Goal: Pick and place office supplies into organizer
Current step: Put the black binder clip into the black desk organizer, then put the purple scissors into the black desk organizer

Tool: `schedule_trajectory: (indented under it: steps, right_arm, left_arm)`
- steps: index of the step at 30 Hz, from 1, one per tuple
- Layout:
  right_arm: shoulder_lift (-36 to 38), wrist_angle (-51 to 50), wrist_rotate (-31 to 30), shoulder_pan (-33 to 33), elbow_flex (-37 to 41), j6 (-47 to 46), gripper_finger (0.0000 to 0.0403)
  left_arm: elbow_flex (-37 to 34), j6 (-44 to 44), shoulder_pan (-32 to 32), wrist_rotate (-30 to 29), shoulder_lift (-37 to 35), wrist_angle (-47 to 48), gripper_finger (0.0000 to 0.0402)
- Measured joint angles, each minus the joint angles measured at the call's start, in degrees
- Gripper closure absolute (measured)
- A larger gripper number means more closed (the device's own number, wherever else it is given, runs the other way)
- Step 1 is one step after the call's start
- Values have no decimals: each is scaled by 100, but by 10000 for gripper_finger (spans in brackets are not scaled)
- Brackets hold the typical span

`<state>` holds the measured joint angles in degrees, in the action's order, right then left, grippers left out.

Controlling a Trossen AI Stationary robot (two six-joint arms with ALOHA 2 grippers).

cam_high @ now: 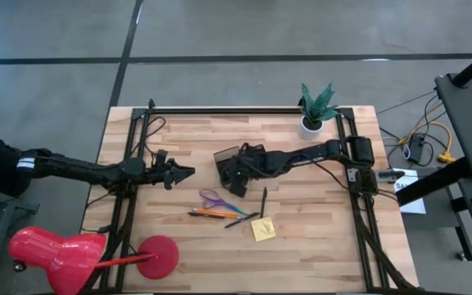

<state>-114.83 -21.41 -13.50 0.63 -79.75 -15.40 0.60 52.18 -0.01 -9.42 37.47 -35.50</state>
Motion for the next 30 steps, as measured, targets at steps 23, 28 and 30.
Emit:
schedule_trajectory:
  steps: [23, 28, 30]
  right_arm:
    - [-281, 1074, 1417, -507, -58, 1670, 233]
    - [-647, 1486, 1334, -512, -214, 1573, 215]
    - [-843, 1509, 1338, -518, -386, 1560, 212]
  left_arm:
    - [2, -4, 0, 1, 0, 1, 302]
    - [2, -4, -2, 6, 12, 10, 302]
    - [2, -4, -2, 14, 26, -9, 302]
